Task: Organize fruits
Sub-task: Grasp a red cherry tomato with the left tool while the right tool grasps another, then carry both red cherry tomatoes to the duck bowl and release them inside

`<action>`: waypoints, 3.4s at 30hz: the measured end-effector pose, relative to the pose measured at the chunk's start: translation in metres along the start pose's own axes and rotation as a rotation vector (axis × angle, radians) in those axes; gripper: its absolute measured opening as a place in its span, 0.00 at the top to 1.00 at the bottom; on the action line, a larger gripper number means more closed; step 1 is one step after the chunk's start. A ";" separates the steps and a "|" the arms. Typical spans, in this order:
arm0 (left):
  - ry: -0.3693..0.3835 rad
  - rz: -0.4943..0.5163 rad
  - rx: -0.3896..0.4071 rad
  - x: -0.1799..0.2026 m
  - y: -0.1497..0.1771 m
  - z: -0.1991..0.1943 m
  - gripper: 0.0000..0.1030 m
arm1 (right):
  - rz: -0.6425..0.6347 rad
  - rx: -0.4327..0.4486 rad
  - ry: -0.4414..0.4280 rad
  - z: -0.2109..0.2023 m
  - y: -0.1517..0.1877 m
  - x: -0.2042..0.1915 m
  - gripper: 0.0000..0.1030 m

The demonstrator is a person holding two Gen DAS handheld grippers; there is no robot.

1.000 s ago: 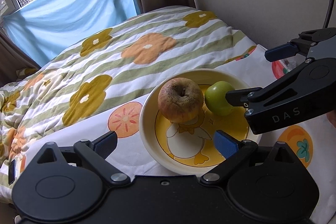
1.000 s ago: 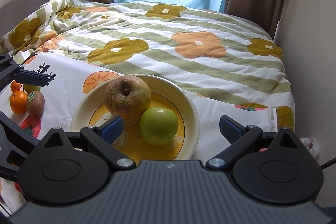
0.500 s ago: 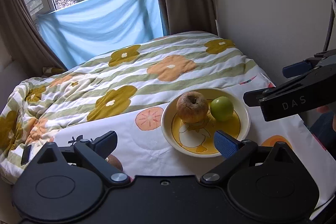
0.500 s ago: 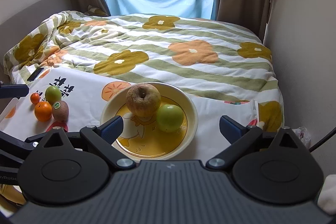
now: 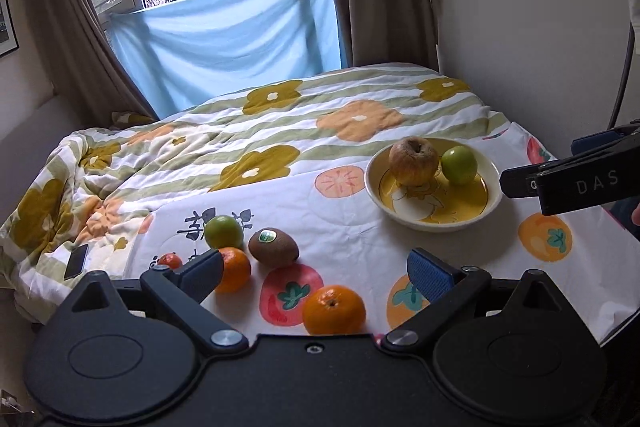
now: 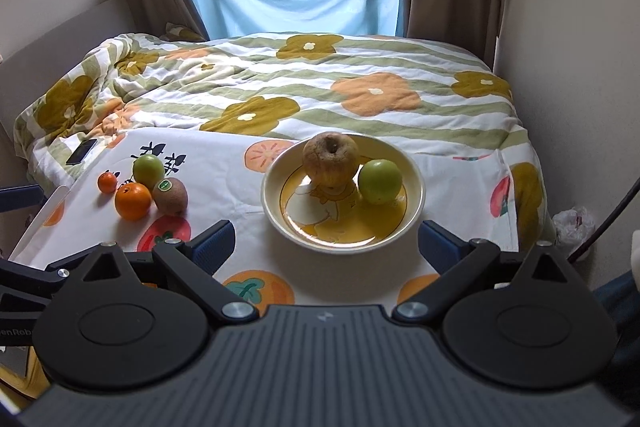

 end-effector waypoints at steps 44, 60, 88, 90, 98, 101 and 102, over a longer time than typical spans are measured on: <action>0.156 0.064 -0.161 -0.067 0.139 0.082 0.63 | 0.014 -0.096 0.013 0.080 0.130 -0.138 0.16; 0.138 0.061 -0.175 -0.062 0.139 0.080 0.66 | -0.001 -0.103 -0.001 0.090 0.131 -0.138 0.33; 0.167 0.064 -0.077 -0.030 0.068 0.012 0.66 | 0.007 -0.027 0.017 0.019 0.073 -0.102 0.55; 0.175 0.061 -0.065 -0.022 0.057 0.009 0.66 | 0.006 -0.021 0.023 0.012 0.066 -0.092 0.55; 0.183 0.067 -0.040 0.015 0.016 0.006 0.66 | -0.010 -0.014 0.028 0.000 0.037 -0.038 0.55; 0.179 0.064 -0.039 0.029 0.003 0.012 0.66 | -0.014 -0.011 0.028 0.003 0.027 -0.016 0.55; 0.178 0.063 -0.039 0.035 -0.002 0.015 0.66 | -0.017 -0.011 0.028 0.004 0.024 -0.009 0.55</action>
Point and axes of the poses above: each gripper's, at about its wrist camera, not at the fingertips, and z roughly the way its jaws point, x to its right, y to its underside, the point moved 10 cm from there along z, roughly the way its jaws point, and after that the axes turned 3 degrees about z, right-handed, at the moved point
